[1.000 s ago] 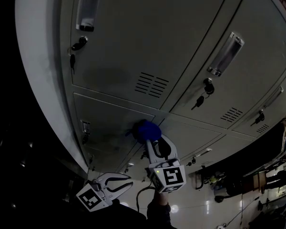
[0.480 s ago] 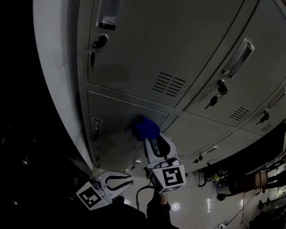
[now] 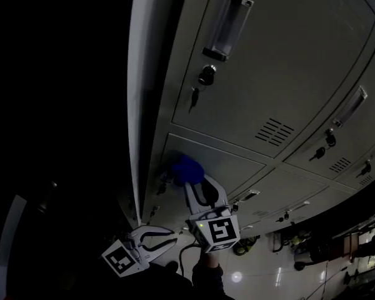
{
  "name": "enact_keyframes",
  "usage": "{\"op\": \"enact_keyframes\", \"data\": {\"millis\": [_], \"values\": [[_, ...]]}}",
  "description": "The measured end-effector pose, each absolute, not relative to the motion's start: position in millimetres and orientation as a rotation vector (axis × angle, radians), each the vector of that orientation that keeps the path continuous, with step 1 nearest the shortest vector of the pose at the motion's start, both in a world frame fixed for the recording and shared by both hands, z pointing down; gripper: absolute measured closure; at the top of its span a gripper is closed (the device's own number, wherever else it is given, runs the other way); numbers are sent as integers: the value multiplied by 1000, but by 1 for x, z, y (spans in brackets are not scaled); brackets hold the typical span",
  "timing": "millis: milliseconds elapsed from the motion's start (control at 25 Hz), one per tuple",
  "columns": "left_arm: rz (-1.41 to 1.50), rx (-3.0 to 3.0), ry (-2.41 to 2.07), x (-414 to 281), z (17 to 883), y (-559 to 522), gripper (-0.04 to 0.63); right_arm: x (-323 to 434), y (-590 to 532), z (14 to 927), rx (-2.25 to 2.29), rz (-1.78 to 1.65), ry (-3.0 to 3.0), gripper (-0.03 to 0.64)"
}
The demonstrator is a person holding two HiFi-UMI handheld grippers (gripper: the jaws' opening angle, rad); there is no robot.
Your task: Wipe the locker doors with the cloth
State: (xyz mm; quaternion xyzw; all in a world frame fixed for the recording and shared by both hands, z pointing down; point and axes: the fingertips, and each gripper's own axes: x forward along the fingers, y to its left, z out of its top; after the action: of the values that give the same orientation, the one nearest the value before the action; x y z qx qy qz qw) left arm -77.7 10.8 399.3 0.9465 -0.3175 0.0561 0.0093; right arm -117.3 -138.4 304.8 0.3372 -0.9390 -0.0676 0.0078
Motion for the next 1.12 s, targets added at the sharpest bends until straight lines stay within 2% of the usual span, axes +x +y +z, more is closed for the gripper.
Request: {"op": "enact_keyframes", "data": {"millis": [120, 320, 400, 680, 760, 960, 1040, 1120], "values": [[183, 2952, -1007, -87, 402, 10, 535, -132, -140, 314, 1023, -199, -2937, 499], [215, 2942, -1031, 78, 407, -15, 535, 34, -169, 330, 1007, -164, -2931, 499], [219, 2948, -1026, 120, 409, -24, 535, 79, -180, 333, 1022, -157, -2931, 499], [215, 2940, -1007, 161, 410, -29, 541, 120, -187, 335, 1008, -147, -2929, 497], [207, 2947, -998, 140, 409, -29, 540, 99, -185, 336, 1009, -147, -2920, 497], [195, 2954, -961, -74, 406, -2, 541, -112, -158, 336, 1024, -141, -2890, 497], [201, 2961, -943, -83, 405, 0, 540, -119, -158, 336, 1036, -138, -2883, 497], [202, 2966, -925, -62, 404, -2, 540, -96, -161, 336, 1049, -135, -2876, 497]]}}
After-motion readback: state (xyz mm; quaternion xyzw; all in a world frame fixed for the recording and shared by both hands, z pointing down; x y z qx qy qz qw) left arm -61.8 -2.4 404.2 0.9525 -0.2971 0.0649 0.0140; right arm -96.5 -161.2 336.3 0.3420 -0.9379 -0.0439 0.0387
